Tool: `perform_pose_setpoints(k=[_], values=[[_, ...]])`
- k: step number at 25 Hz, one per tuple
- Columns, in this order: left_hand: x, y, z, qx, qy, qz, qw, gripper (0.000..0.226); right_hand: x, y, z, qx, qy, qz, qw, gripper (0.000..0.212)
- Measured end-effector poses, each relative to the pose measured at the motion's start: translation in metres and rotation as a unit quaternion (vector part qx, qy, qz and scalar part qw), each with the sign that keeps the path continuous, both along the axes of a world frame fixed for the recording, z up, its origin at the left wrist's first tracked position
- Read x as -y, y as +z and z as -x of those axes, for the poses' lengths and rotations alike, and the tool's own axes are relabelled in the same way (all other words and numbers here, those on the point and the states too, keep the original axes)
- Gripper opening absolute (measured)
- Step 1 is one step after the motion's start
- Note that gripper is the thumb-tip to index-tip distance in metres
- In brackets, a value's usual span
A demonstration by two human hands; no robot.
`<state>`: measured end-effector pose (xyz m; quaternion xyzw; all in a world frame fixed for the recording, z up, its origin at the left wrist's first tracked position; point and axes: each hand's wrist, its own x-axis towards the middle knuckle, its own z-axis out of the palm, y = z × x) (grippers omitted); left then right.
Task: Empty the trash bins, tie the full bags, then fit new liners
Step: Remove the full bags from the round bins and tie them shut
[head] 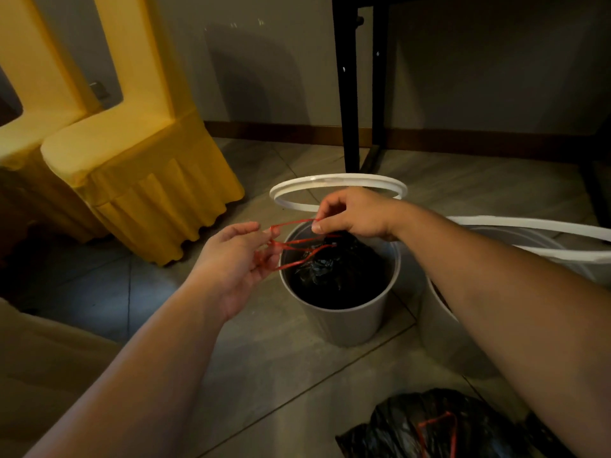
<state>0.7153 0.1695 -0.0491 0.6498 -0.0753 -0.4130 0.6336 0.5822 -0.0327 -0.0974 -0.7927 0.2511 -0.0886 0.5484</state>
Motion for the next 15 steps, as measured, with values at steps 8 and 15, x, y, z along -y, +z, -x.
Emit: perform_pose_setpoints(k=[8, 15], values=[[-0.055, -0.031, -0.002, 0.078, -0.177, -0.163, 0.967, 0.018, -0.005, 0.021, 0.008, 0.056, -0.037, -0.086, 0.994, 0.017], [-0.051, -0.036, -0.007, -0.011, -0.030, 0.071, 0.997, 0.022, -0.006, 0.029, 0.010, 0.120, -0.064, -0.148, 0.979, 0.024]])
